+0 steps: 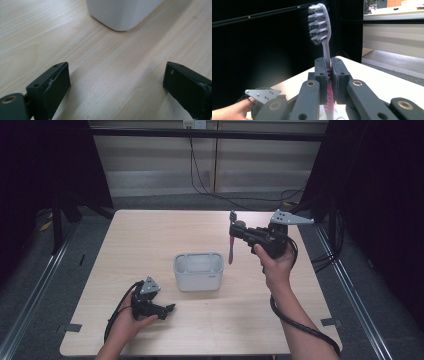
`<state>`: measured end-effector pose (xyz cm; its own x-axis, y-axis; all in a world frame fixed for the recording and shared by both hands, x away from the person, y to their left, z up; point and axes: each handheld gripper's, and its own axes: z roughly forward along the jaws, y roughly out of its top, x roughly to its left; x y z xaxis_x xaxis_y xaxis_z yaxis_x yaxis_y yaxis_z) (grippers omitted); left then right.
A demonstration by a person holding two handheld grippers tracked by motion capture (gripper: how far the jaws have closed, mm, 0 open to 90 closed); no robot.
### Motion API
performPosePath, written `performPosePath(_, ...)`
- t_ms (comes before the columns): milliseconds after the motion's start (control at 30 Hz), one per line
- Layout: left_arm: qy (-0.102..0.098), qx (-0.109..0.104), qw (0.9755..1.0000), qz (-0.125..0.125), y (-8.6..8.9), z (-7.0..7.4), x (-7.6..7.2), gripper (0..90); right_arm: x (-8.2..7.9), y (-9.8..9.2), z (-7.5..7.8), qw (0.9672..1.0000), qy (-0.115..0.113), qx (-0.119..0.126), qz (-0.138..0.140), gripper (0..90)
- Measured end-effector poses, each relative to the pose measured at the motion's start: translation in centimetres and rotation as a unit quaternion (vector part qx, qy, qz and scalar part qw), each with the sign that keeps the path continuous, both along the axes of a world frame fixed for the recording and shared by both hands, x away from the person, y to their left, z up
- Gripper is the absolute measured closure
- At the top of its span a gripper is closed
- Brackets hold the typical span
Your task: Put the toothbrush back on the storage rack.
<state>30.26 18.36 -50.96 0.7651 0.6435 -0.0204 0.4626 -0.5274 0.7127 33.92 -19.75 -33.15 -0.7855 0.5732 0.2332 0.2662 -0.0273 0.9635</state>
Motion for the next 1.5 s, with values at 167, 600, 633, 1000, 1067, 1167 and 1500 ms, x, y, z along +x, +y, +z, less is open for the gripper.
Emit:
performPosePath(167, 0.000, 0.000, 1.0000, 0.000, 0.0, 0.0, 0.0, 6.8, 0.2, 0.5, 0.2, 1.0000, -0.004, 0.000, 0.004, 84.1)
performPosePath(600, 0.000, 0.000, 1.0000, 0.000, 0.0, 0.0, 0.0, 6.8, 0.6, 2.1, -0.1, 0.9998, -0.008, 0.005, 0.016, 84.1)
performPosePath(633, 0.000, 0.000, 1.0000, 0.000, 0.0, 0.0, 0.0, 6.8, 0.6, 2.1, -0.1, 0.9998, -0.008, 0.005, 0.016, 84.1)
performPosePath(1000, 0.000, 0.001, 1.0000, -0.001, 0.0, 0.0, 0.0, 6.8, 1.0, 2.7, -0.9, 0.9997, -0.006, 0.008, 0.020, 84.1)
performPosePath(1067, 0.000, 0.000, 1.0000, 0.000, 0.0, 0.0, 0.0, 6.8, 1.1, 2.9, -1.1, 0.9998, -0.005, 0.006, 0.021, 84.0)
performPosePath(1167, 0.000, 0.000, 1.0000, 0.000, 0.0, 0.0, 0.0, 6.8, 1.3, 3.0, -1.4, 0.9998, -0.003, 0.008, 0.021, 84.0)
performPosePath(1500, 0.000, 0.001, 1.0000, -0.001, 0.0, 0.0, 0.0, 6.8, 1.6, 3.2, -2.3, 0.9998, 0.001, 0.010, 0.016, 84.0)
